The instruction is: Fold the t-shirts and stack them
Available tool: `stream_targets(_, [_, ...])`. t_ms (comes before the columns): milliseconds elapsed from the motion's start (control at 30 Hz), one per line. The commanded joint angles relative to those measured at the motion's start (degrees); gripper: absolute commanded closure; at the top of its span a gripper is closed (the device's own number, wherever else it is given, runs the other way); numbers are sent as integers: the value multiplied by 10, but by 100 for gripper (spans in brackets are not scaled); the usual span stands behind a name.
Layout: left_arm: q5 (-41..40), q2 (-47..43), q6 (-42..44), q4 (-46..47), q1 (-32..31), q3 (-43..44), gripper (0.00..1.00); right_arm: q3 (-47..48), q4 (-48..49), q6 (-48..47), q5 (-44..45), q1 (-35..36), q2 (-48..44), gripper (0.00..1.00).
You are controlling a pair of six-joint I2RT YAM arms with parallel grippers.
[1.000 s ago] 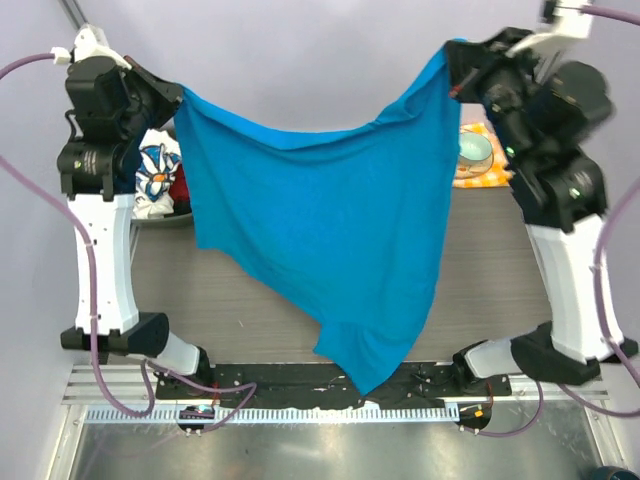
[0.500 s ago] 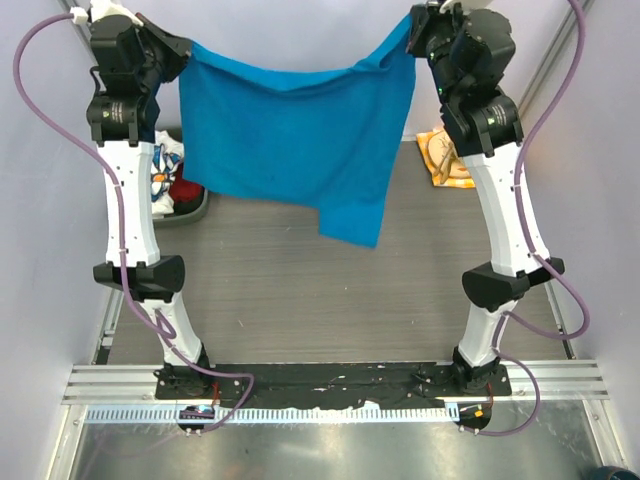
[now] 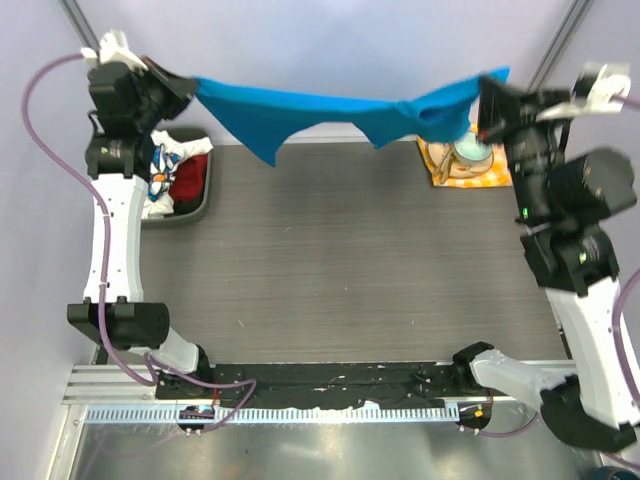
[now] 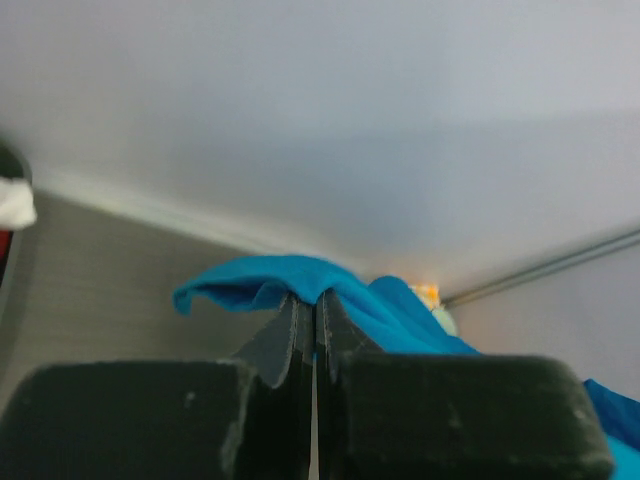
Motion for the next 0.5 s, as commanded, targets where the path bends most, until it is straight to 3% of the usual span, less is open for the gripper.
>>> stream_targets(0, [52, -44, 39, 80, 0, -187, 100, -211, 2, 82, 0, 2, -90, 99])
stream_targets(133, [40, -73, 65, 110, -5, -379, 100, -394, -68, 131, -39, 7, -156, 99])
stream_targets(233, [34, -74, 79, 85, -7, -443, 100, -470, -110, 144, -25, 13, -223, 99])
stream_targets(333, [-32, -93, 70, 67, -62, -481, 100, -481, -155, 150, -24, 15, -272, 99])
stream_targets(467, [-77, -106, 37, -14, -86, -505, 100, -449, -223, 151, -34, 14, -278, 99])
